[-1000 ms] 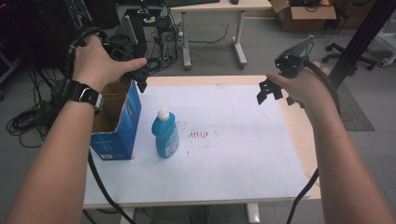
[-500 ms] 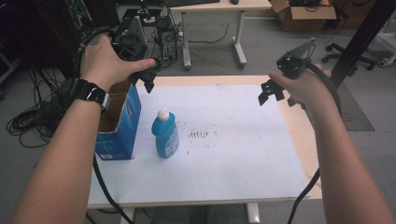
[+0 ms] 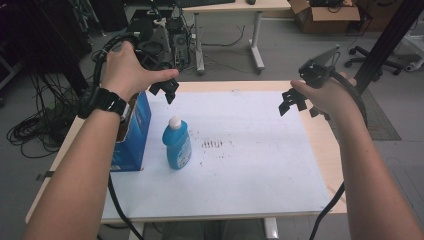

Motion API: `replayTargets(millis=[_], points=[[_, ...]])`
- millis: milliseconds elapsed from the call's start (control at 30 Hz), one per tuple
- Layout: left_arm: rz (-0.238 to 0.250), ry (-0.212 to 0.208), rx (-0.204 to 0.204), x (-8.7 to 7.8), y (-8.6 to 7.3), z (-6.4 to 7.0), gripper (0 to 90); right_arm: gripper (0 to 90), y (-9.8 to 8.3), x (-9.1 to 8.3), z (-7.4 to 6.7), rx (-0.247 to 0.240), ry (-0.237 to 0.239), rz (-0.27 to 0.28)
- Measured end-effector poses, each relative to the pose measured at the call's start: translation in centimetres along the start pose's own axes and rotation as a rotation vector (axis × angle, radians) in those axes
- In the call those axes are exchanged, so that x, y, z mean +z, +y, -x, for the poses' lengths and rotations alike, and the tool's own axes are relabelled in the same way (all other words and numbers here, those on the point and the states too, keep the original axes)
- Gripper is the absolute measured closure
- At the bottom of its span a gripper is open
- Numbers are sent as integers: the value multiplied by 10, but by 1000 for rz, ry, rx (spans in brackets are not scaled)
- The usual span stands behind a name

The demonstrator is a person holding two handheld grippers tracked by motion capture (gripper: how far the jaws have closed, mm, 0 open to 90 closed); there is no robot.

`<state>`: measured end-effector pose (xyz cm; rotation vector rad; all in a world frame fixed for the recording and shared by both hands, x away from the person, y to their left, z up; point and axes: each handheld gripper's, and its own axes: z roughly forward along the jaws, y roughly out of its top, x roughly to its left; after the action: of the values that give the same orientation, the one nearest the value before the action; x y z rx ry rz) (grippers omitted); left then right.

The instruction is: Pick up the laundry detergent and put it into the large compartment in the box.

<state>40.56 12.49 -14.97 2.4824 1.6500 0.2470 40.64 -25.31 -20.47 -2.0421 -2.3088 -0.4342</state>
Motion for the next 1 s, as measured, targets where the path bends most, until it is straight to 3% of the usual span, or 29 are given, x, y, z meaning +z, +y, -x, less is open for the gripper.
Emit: replayTargets(millis=[533, 1000], points=[[-42, -7, 18, 32, -2, 21, 48, 38, -2, 11, 0, -11, 8, -12], [-84, -8, 28, 57, -3, 29, 47, 37, -3, 20, 4, -8, 9, -23]])
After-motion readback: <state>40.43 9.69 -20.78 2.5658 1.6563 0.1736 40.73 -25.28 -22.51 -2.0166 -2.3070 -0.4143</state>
